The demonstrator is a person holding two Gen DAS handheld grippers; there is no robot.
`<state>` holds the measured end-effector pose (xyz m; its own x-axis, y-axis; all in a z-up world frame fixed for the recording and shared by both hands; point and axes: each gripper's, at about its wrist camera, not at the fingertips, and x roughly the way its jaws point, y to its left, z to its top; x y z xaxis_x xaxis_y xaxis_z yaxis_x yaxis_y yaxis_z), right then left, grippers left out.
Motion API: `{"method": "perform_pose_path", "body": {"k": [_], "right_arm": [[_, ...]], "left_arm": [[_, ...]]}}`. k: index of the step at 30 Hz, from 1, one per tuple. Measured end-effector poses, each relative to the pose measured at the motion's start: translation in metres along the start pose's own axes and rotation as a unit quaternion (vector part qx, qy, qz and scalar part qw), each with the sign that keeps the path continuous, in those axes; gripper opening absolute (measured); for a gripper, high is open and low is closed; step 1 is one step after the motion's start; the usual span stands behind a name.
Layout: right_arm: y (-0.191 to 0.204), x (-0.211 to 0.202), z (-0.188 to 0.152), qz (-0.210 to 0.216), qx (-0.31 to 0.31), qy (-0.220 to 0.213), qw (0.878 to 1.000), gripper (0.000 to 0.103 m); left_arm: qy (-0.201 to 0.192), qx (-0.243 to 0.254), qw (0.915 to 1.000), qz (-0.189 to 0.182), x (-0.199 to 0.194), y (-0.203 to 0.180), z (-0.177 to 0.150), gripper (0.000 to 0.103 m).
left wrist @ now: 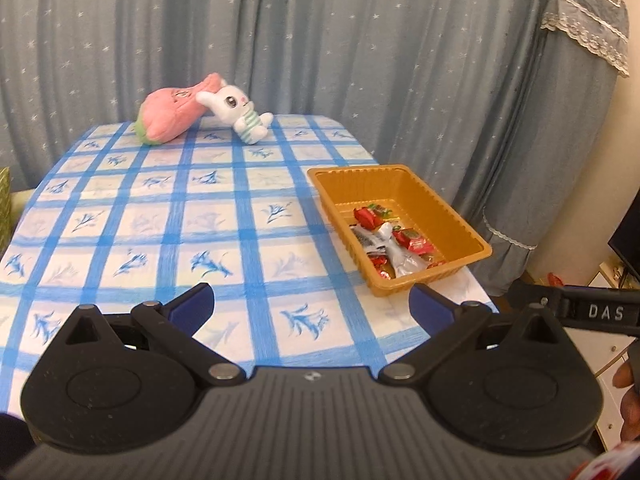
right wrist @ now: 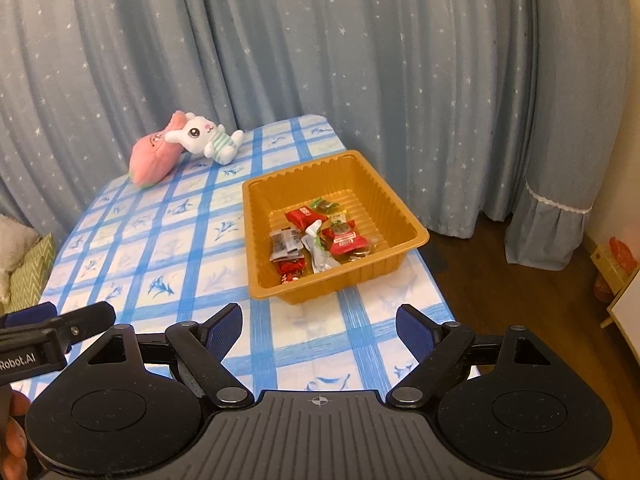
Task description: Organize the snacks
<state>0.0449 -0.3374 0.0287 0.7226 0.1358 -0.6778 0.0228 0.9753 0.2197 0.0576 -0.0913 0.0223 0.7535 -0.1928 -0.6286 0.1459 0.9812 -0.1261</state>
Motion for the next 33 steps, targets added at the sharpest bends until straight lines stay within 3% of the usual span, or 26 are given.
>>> {"method": "perform_pose_path", "body": {"k": [16,33], "right_arm": [[0.033,-0.043,-0.012,0.005,-0.047,-0.011,0.999,0.084],[0.050,-0.057,-0.021,0.010,-0.068,-0.014,0.998,0.084]], "left_arm": [[-0.006,-0.011,0.9999,0.012,-0.046,-0.004,-0.011,0.103],[-0.008,-0.013,0.9998,0.015,-0.059,-0.002,-0.018,0.103]]}}
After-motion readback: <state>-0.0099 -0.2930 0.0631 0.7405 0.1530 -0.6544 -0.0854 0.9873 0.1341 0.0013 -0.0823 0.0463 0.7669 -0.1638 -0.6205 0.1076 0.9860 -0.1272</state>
